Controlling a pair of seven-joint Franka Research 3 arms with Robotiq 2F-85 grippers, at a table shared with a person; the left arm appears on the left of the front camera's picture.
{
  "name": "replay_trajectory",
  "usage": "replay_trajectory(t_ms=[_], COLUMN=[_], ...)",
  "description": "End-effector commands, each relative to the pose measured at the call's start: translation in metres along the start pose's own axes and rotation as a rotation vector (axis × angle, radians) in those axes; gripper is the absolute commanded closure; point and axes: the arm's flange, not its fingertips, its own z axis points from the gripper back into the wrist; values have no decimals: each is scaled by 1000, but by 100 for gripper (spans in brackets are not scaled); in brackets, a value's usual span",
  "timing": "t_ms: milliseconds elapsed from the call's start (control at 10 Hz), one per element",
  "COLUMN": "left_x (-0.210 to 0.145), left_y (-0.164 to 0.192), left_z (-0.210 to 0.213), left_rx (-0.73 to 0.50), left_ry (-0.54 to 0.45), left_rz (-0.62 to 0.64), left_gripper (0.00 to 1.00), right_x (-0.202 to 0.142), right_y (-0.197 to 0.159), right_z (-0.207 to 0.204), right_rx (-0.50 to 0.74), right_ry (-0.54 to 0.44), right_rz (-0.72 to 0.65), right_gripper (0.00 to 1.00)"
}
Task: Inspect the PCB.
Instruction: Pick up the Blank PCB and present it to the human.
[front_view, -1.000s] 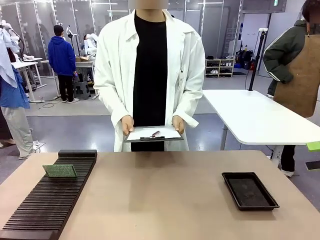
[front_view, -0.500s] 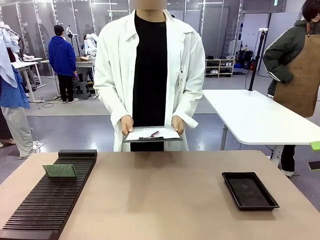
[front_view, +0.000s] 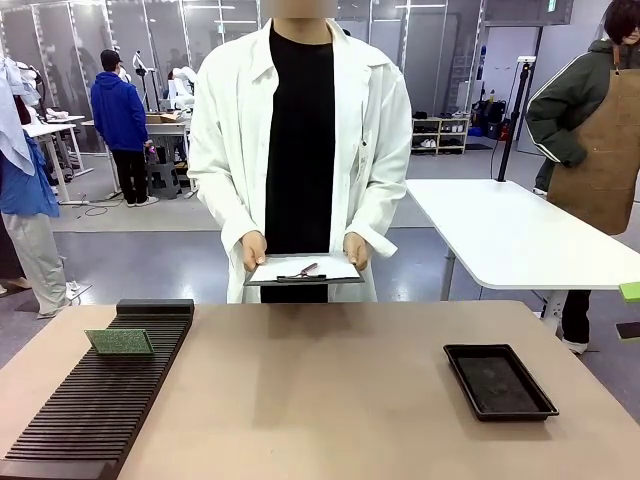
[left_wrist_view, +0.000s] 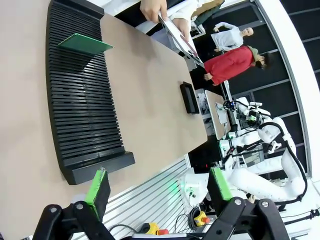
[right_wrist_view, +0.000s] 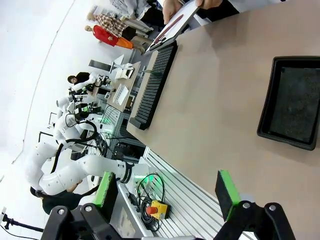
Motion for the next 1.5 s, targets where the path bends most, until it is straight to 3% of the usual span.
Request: replay_trajectory(t_ms=[0,300,600,1100,1400], left_x=[0,0,51,114,125], left_y=[0,1,-57,-77,-71], left_z=[-1,-1,-40,-168,-229], left_rx=[-3,0,344,671,634], left_ry=[5,3,206,567,669], left_rz=[2,2,-307,-684,-782], left_gripper=[0,0,0,0,0], right_x=[-1,-1,-1,-1,-1], right_y=[1,1,1,1,1], right_z=[0,0,0,0,0], right_rx=[4,4,4,4,4], right_ry=[5,5,5,5,5], right_rz=[8,8,8,8,8], right_gripper=[0,0,0,0,0])
